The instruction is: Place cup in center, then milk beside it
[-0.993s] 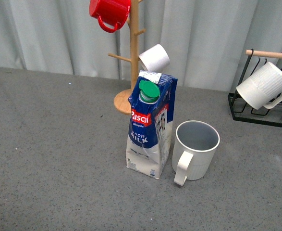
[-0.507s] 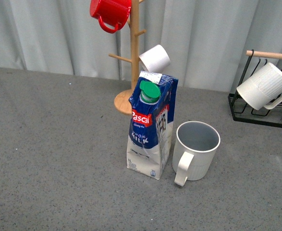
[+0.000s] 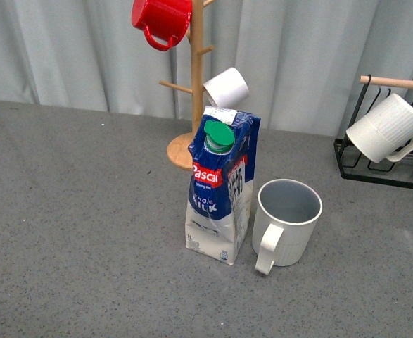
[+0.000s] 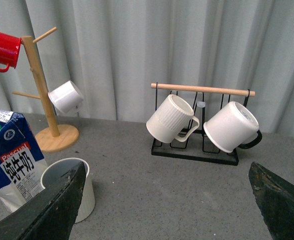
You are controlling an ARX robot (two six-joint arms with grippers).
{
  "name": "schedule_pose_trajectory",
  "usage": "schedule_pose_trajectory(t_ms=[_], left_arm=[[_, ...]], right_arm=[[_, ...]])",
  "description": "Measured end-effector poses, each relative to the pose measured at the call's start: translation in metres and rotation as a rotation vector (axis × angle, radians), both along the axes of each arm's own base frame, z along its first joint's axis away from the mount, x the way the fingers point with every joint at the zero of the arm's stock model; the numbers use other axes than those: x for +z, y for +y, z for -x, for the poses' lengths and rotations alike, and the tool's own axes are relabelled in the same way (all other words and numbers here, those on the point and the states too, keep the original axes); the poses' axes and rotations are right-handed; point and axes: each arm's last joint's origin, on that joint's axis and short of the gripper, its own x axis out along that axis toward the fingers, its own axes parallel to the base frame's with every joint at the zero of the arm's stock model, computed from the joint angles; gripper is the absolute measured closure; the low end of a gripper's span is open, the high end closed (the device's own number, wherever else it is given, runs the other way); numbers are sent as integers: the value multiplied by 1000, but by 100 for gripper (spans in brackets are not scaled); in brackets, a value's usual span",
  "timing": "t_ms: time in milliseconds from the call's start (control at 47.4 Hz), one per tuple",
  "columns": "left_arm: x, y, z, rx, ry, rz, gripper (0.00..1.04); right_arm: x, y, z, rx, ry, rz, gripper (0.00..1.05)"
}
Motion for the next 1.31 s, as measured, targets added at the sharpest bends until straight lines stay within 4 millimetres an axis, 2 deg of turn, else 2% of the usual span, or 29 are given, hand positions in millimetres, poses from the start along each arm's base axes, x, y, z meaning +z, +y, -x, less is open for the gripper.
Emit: schedule_pose_trajectory(t_ms=[127,253,296,465,760,1309], left_arm=[[-3,0,9,-2,12,0,101],[-3,0,10,-2,7,0,101],[-3,0,10,-2,7,0,98],[-3,0,10,-2,8,0,69],[-3,0,10,-2,8,-1,5],[-3,0,10,-1,8,-2,7]], right_arm=[[0,0,0,0,0,0,9],[0,0,0,0,0,0,9],[0,0,0,0,0,0,9],[0,0,0,0,0,0,9],[0,0,0,0,0,0,9],[0,0,0,0,0,0,9]])
